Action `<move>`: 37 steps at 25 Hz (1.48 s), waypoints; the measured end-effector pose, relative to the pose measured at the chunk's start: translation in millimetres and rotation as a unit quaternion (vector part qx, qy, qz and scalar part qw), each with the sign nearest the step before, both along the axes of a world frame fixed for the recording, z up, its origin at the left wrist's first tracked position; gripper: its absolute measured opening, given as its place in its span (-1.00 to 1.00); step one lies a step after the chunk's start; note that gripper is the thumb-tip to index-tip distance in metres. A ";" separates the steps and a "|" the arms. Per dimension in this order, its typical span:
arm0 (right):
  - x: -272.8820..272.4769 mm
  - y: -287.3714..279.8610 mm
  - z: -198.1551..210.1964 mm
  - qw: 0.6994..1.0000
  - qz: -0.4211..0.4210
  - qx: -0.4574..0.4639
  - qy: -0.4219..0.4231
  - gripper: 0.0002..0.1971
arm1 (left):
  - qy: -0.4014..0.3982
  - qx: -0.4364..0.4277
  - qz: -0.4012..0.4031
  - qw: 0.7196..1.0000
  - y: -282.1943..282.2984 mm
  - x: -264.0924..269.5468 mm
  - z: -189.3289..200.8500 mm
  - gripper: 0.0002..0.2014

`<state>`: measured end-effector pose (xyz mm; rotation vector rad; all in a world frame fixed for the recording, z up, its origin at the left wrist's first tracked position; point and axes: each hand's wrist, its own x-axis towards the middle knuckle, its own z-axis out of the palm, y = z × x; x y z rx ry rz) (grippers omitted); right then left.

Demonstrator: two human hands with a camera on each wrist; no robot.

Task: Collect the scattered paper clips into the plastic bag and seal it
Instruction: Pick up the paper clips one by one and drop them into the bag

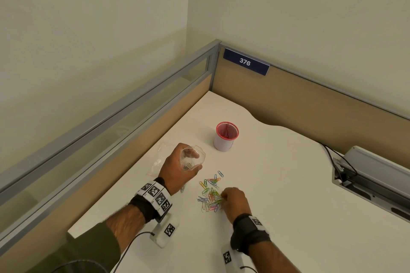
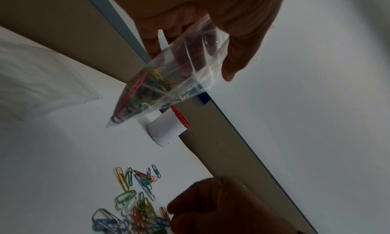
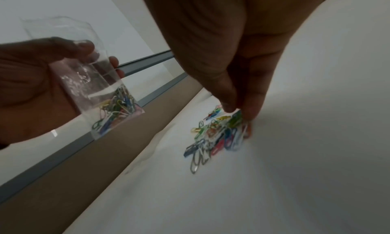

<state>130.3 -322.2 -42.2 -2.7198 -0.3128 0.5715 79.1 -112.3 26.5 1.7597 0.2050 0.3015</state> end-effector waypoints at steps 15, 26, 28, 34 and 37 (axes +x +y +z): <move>43.1 19.4 8.0 0.970 0.228 -0.080 0.010 -0.34 | -0.008 -0.003 0.011 1.000 9.5 -1.5 2.3 -0.60; 3.3 -23.3 15.8 0.983 0.183 -0.024 0.006 -0.39 | -0.011 -0.010 0.011 1.000 1.4 -6.7 -5.4 -0.59; -1.3 -15.0 14.0 0.978 0.203 -0.056 0.013 -0.33 | -0.012 -0.011 0.011 1.000 -0.4 -6.2 -4.2 -0.58; -6.1 7.1 6.9 0.971 0.212 -0.091 -0.064 -0.74 | -0.011 -0.001 0.015 1.000 -0.7 -4.6 1.5 -0.59; -1.4 9.3 9.0 0.969 0.213 -0.102 -0.073 -0.75 | -0.008 0.000 0.016 1.000 -1.1 -4.0 2.9 -0.59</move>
